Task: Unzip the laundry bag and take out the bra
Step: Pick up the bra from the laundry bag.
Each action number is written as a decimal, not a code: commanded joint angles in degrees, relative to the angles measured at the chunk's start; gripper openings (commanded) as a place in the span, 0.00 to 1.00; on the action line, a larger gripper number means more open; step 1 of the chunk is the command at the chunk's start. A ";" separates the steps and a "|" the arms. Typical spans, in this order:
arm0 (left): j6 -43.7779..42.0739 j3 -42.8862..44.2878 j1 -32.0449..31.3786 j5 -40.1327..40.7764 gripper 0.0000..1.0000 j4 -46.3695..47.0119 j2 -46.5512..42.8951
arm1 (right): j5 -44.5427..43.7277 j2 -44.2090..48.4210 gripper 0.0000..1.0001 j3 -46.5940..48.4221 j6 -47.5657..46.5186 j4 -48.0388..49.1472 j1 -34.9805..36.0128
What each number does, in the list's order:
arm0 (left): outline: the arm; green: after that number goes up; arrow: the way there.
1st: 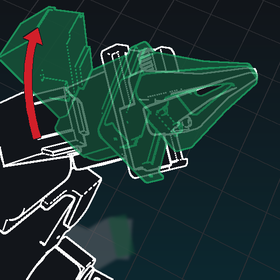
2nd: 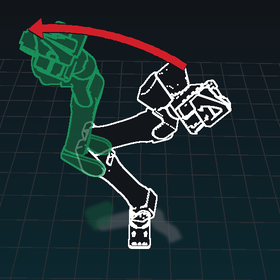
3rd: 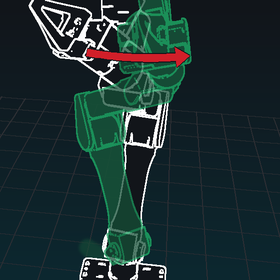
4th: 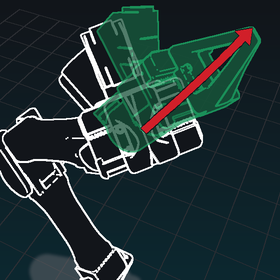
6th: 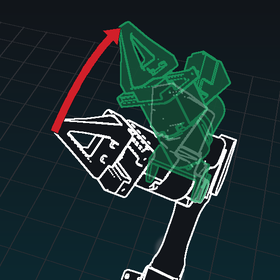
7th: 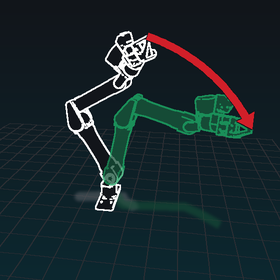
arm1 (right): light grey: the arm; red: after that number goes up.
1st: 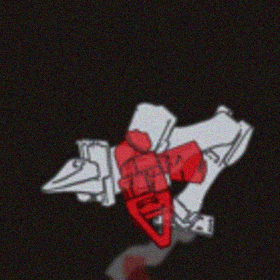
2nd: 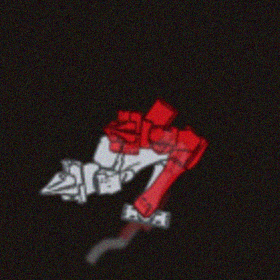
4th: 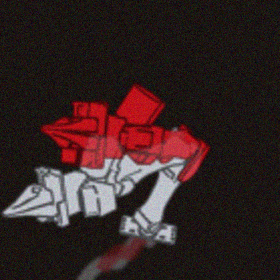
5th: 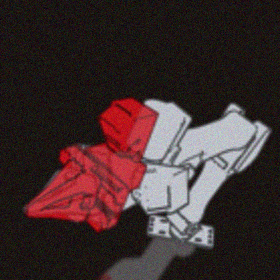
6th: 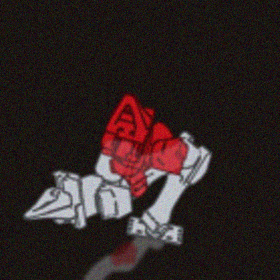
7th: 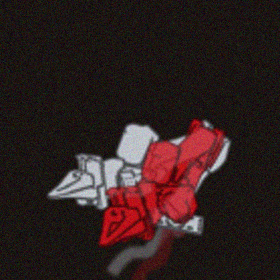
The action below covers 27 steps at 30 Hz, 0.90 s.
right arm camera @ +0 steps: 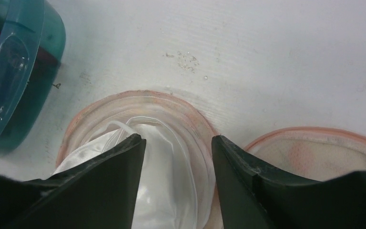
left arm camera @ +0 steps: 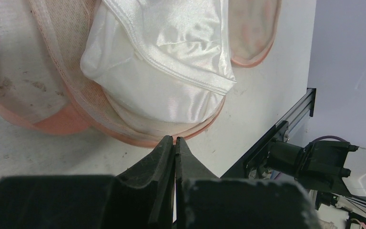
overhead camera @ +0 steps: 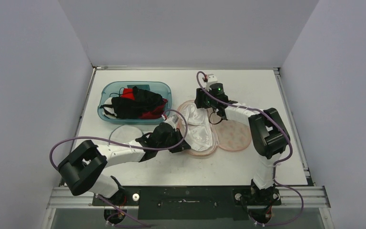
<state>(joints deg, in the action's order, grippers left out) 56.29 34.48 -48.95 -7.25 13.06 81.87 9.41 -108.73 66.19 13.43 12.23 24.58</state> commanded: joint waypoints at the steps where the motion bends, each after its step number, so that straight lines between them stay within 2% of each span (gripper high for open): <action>1: -0.69 2.50 0.36 -1.92 0.01 2.67 1.53 | -2.45 2.62 0.58 -0.27 2.27 0.19 0.25; 4: -0.97 2.11 0.52 -1.15 0.01 2.88 1.42 | -4.96 9.47 0.72 -5.28 7.43 1.26 0.12; 7: -1.09 1.63 0.49 -0.76 0.01 3.66 1.90 | -5.19 15.90 0.76 -9.73 12.44 -0.41 0.04; 14: -1.02 -0.40 0.82 1.23 0.00 5.68 4.70 | -0.20 21.09 0.73 -16.66 17.60 -5.20 0.04; 20: -1.01 -1.07 0.96 2.45 0.00 6.30 7.33 | 1.91 19.37 0.68 -17.37 18.26 -6.56 1.02; 27: -1.00 -2.23 1.39 3.48 0.00 6.56 8.46 | 1.02 18.74 0.72 -18.57 18.72 -7.65 2.35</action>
<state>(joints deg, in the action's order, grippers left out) 56.27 32.60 -48.16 -5.21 16.95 89.41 10.33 -89.93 48.38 31.09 3.75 26.04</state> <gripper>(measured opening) 0.007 0.717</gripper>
